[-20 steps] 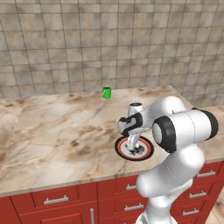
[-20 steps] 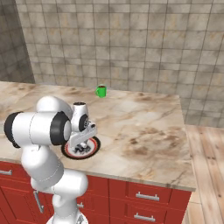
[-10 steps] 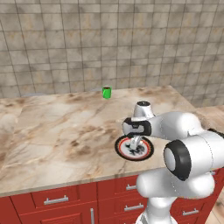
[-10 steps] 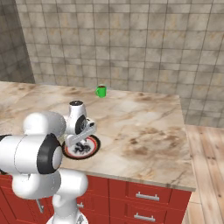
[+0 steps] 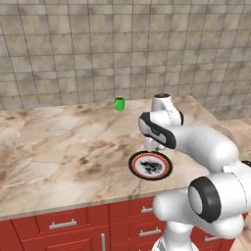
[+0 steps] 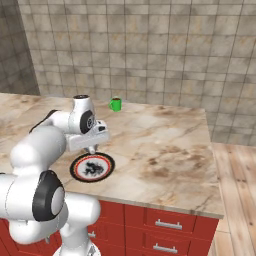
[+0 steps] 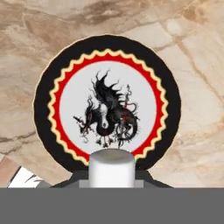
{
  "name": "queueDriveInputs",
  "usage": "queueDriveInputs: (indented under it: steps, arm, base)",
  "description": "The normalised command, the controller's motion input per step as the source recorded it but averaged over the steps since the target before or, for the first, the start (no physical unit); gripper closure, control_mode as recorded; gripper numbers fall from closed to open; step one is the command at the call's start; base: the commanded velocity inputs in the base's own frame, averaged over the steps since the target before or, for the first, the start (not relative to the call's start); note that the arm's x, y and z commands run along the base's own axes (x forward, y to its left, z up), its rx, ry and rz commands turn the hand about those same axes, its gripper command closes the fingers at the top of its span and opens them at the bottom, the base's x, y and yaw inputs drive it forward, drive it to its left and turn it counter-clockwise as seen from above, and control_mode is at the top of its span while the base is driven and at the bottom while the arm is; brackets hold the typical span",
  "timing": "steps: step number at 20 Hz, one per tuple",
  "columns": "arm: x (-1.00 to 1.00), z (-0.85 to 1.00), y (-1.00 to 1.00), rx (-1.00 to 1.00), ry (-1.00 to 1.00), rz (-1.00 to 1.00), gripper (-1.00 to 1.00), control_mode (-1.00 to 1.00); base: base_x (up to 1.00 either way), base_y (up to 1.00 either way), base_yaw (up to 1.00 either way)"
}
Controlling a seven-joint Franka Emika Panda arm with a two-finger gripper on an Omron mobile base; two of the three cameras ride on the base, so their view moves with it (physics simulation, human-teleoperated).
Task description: Pick up the marshmallow and place it in the cup of hot chocolate on the dining counter.
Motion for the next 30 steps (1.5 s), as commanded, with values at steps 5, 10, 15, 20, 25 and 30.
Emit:
queueDriveInputs:
  steps: [5,10,15,20,25,30]
  arm:
    - [-0.06,0.84,-0.18,-0.03,0.09,-0.33,1.00,-1.00]
    - [-0.04,0.71,-0.10,0.00,0.00,-0.26,1.00,-1.00]
    - [-0.37,0.44,0.00,0.00,0.00,-0.22,1.00,-1.00]
    - [-0.46,0.19,-0.01,0.00,-0.01,-0.16,1.00,-1.00]
    - [-0.36,0.00,0.00,0.00,-0.08,-0.14,1.00,-1.00]
    - [-0.40,0.00,0.00,0.00,-0.12,-0.14,1.00,-1.00]
  base:
    - [0.00,0.00,0.00]
    - [0.00,0.00,0.00]
    - [0.00,0.00,0.00]
    - [0.00,0.00,0.00]
    - [0.00,0.00,0.00]
    - [0.00,0.00,0.00]
